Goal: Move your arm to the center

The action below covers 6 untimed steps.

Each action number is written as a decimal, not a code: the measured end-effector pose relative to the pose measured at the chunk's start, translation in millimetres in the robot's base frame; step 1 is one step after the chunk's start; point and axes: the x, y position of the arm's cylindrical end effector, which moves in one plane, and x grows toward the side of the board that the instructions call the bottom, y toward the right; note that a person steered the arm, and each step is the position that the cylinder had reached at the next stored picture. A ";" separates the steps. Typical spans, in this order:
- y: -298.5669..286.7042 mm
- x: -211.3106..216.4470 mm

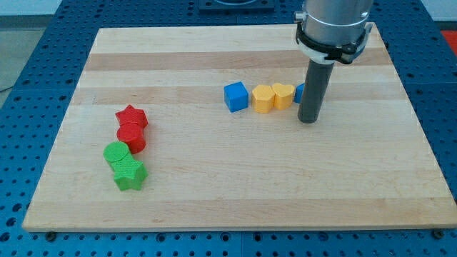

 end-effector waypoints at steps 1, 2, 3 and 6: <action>0.0 0.5; -2.9 21.5; -30.9 22.5; -153.8 -11.3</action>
